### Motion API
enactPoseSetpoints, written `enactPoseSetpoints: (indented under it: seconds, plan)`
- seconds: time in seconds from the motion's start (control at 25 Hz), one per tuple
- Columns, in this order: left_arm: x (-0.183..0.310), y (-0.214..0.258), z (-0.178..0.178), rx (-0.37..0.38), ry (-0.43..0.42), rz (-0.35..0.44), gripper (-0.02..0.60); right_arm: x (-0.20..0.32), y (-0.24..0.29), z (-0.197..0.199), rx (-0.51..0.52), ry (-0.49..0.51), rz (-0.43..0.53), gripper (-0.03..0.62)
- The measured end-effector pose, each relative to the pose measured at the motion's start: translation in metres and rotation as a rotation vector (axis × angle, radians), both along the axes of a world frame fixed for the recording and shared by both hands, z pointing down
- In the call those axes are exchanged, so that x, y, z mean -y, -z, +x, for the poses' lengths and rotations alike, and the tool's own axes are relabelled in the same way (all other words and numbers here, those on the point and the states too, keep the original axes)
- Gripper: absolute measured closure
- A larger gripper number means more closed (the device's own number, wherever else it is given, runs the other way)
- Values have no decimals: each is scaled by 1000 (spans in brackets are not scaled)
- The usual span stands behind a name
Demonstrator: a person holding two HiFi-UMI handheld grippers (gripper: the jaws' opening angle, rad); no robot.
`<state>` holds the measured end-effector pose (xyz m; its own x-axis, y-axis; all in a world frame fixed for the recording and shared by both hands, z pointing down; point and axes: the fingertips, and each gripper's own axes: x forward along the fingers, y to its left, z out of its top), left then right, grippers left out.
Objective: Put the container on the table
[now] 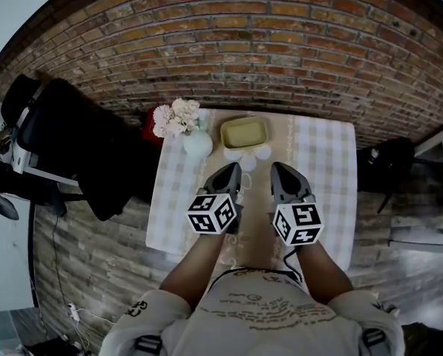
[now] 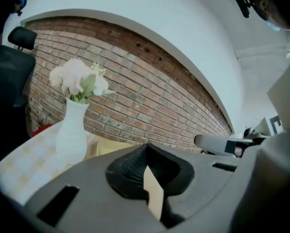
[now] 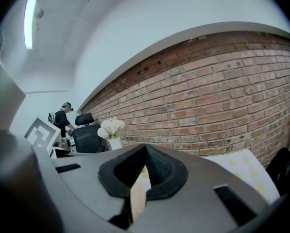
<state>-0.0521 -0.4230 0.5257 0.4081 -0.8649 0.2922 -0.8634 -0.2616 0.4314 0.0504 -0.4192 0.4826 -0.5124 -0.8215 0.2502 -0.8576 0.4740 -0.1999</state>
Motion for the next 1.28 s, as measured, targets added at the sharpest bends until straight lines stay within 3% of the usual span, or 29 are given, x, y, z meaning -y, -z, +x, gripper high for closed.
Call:
enactPoseSetpoints:
  seconds: [0.6, 0.92, 1.28]
  plan:
    - [-148, 105, -43, 135, 27, 215, 575, -139, 88, -44, 31, 34, 159, 592]
    - [-212, 110, -36, 164, 9, 216, 575, -205, 94, -50, 34, 69, 190, 592]
    - [-240, 114, -35, 157, 7, 216, 577, -233, 95, -48, 27, 63, 191, 592]
